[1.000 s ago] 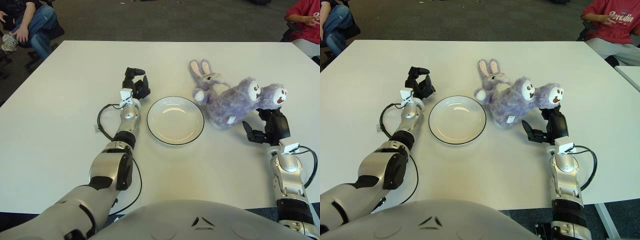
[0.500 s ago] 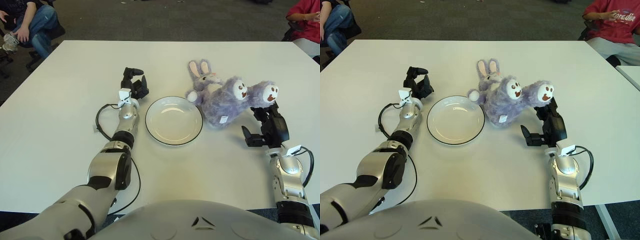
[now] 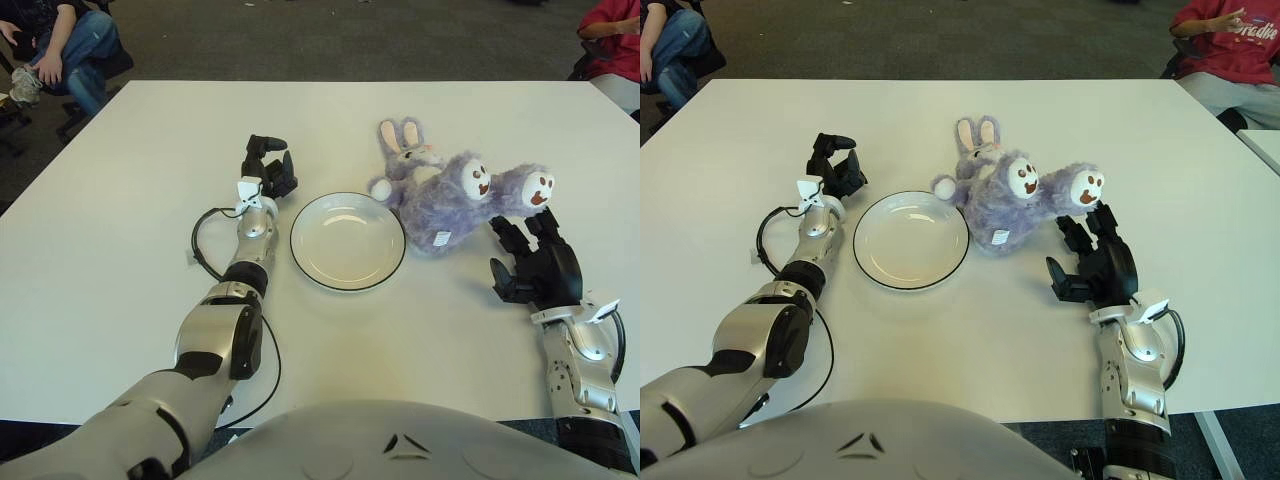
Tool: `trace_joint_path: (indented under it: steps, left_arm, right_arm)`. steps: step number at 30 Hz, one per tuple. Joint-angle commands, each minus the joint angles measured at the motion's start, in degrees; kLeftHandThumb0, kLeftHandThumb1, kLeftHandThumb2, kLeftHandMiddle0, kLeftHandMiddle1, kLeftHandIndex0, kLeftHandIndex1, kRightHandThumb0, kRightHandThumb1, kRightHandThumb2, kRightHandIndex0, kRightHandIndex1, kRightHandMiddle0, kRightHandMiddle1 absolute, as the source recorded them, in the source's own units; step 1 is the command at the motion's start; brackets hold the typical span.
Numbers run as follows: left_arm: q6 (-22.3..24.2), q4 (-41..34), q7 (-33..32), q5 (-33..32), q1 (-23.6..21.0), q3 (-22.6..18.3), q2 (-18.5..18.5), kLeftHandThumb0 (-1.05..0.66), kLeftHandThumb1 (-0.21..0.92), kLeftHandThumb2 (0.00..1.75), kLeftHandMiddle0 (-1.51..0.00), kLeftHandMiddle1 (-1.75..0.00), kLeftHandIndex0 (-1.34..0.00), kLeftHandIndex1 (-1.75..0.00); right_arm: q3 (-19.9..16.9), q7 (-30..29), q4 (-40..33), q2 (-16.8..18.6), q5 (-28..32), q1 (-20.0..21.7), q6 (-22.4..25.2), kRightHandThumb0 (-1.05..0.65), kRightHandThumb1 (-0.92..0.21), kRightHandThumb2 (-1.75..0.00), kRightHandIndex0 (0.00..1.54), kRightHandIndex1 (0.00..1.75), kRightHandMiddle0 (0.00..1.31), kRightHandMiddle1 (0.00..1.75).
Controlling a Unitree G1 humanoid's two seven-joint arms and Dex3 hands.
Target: Put the doll into the plate.
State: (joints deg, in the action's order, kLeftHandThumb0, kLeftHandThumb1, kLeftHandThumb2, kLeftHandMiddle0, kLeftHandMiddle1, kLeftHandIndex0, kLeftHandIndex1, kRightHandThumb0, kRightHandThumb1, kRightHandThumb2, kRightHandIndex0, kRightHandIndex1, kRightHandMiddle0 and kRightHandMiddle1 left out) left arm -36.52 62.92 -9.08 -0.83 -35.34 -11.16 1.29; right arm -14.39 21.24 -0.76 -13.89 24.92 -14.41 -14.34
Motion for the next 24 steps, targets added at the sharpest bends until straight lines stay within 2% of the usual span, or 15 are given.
trace_joint_path:
  steps: [1, 3, 12, 19, 23, 24]
  left_arm:
    - [0.11, 3.10, 0.23, -0.61, 6.44, -0.39, 0.27, -0.40, 0.58, 0.99, -1.01, -1.75, -0.41, -1.75]
    - [0.07, 3.08, 0.28, -0.57, 6.46, -0.36, 0.23, -0.40, 0.58, 0.99, -1.00, -1.75, -0.41, -1.75]
    - [0.36, 3.09, 0.31, -0.54, 6.40, -0.35, 0.08, -0.40, 0.57, 0.99, -0.99, -1.75, -0.41, -1.75]
    - [0.36, 3.16, 0.38, -0.68, 6.39, -0.46, 0.02, -0.40, 0.58, 0.98, -0.99, -1.75, -0.41, -1.75]
    - [0.57, 3.13, 0.71, -1.00, 6.34, -0.67, 0.04, -0.40, 0.58, 0.98, -0.99, -1.75, -0.41, -1.75]
    - [0.63, 3.13, 0.76, -1.05, 6.35, -0.70, 0.03, -0.40, 0.58, 0.98, -0.99, -1.75, -0.40, -1.75]
  right_arm:
    - [-0.26, 3.41, -0.55, 0.90, 4.72, -1.75, 3.24, -0.58, -0.49, -0.73, 0.12, 0.62, 0.00, 0.07]
    - [-0.68, 3.62, -1.14, 0.97, 5.44, -1.71, 3.99, -0.63, -0.55, -0.67, 0.11, 0.66, 0.00, 0.09]
    - [-2.69, 0.67, -2.29, 3.43, 6.55, -0.41, 5.82, -0.73, -0.78, -0.46, 0.18, 0.59, 0.00, 0.14]
    - [-3.76, 0.85, -2.21, 4.87, 8.85, 1.60, 7.23, -0.72, -0.80, -0.41, 0.21, 0.59, 0.00, 0.18]
    - [-4.31, 0.60, -2.78, 5.41, 10.97, 2.69, 9.17, -0.69, -0.74, -0.42, 0.20, 0.59, 0.00, 0.18]
    - [-4.47, 0.66, -2.95, 5.56, 11.50, 2.98, 9.67, -0.67, -0.69, -0.46, 0.19, 0.60, 0.00, 0.19]
